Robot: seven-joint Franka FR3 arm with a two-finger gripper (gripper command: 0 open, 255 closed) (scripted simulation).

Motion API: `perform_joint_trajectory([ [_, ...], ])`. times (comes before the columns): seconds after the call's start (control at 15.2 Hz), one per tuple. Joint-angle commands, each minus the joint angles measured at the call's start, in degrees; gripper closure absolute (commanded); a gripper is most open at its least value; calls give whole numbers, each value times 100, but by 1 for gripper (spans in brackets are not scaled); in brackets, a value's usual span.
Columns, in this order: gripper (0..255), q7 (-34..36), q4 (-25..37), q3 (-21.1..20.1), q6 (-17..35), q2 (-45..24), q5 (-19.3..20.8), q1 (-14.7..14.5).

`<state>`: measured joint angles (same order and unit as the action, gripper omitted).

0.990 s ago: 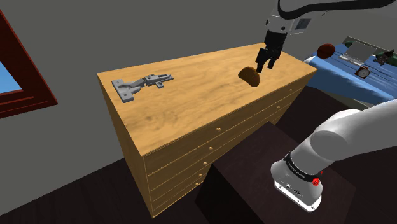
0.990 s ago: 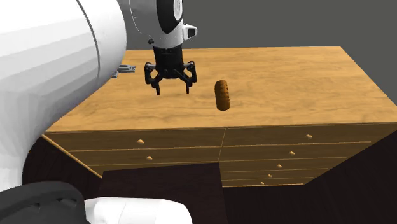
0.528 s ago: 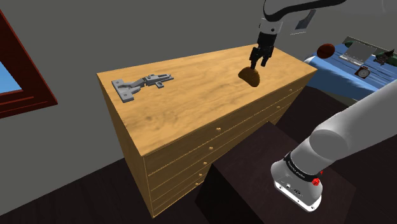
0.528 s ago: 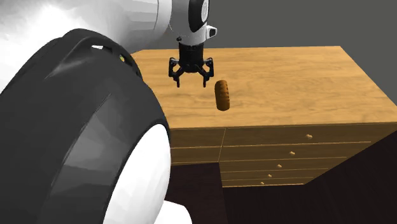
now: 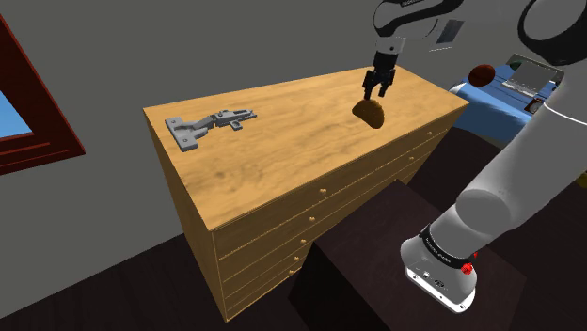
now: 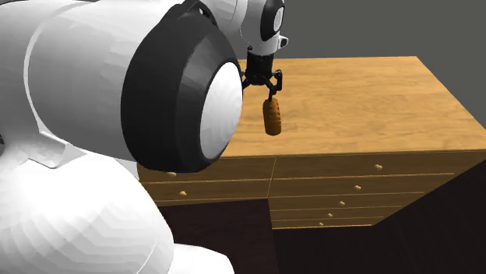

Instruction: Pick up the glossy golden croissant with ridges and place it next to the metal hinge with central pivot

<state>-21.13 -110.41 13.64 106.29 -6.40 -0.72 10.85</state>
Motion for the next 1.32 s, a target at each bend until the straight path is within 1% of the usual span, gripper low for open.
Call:
perform_joint_trajectory([
  [0.0, 0, -149, 443, 48, -7, -480, -129, 92],
  [0.4, 0, -527, 2003, 98, -256, -1929, -510, 482],
  [0.46, 0, -547, 2135, 94, -286, -2040, -535, 518],
  [0.92, 0, -570, 1668, 74, 231, -2093, -562, 502],
  [1.25, 0, -573, 1633, 72, 273, -2100, -565, 501],
])
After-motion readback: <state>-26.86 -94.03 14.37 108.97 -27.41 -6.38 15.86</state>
